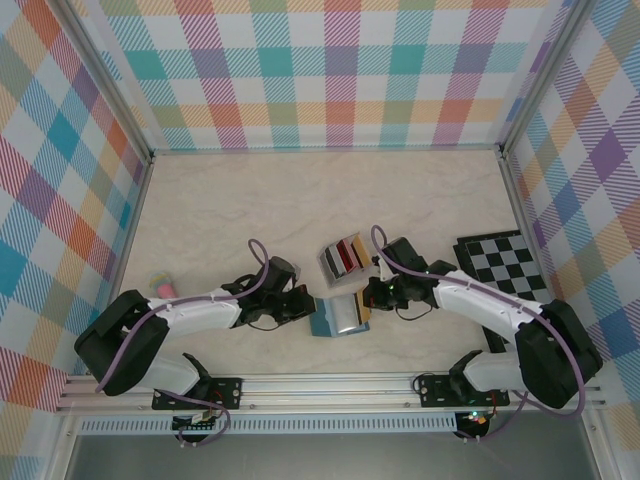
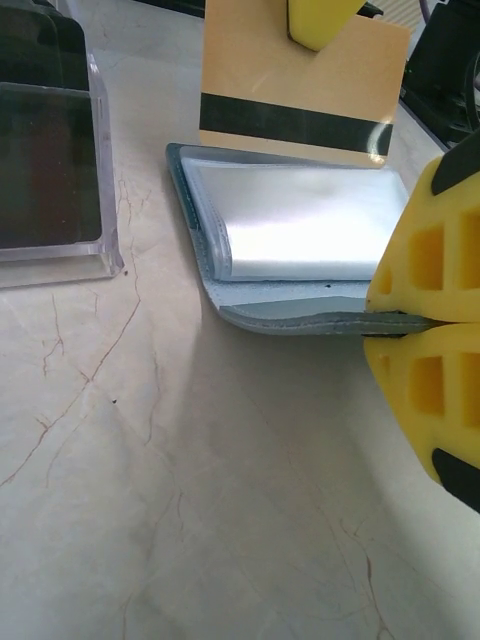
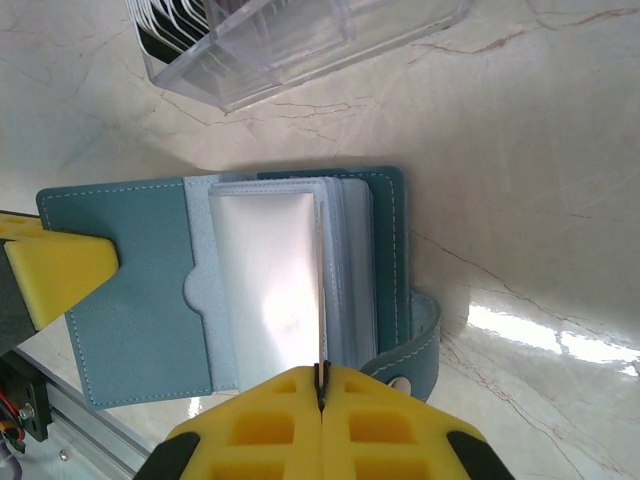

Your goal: Put the credit cards into the card holder

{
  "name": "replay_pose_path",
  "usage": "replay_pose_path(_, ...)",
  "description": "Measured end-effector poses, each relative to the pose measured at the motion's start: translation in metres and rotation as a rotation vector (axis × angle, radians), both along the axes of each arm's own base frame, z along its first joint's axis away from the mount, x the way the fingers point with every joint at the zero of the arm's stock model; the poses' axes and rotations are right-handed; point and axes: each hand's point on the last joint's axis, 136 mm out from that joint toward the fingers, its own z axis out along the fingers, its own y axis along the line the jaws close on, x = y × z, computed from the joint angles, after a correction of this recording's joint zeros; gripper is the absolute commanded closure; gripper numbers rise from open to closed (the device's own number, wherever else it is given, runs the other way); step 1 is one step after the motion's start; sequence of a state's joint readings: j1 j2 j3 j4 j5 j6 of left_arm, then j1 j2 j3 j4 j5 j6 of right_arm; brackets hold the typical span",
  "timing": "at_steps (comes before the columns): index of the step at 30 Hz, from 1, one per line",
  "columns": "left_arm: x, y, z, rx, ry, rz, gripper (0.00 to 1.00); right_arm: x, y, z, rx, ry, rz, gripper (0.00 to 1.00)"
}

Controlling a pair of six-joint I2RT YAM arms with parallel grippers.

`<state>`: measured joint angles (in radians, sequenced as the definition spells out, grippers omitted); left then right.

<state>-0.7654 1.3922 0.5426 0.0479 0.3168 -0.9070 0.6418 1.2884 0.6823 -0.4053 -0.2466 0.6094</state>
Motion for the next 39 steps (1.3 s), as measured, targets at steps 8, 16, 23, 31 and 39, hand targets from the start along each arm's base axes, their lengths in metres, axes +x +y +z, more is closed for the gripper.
replay_pose_path(8, -0.002, 0.002, -0.004, 0.020, 0.007, -0.012, 1.00, -0.002, -0.002, -0.005, -0.020, 0.001, 0.021, 0.98)
replay_pose_path(16, -0.002, 0.001, -0.005, 0.027, 0.004, -0.023, 1.00, -0.005, -0.007, -0.006, -0.039, 0.003, 0.033, 0.98)
replay_pose_path(23, -0.002, 0.002, -0.006, 0.031, 0.005, -0.026, 1.00, -0.004, -0.001, -0.012, -0.018, 0.019, 0.032, 0.98)
replay_pose_path(31, -0.002, 0.000, -0.007, 0.032, 0.012, -0.029, 1.00, -0.004, 0.008, -0.006, 0.038, 0.039, 0.018, 0.97)
replay_pose_path(39, -0.001, -0.003, -0.006, 0.023, 0.011, -0.037, 1.00, -0.008, 0.024, 0.021, 0.136, 0.017, 0.041, 0.97)
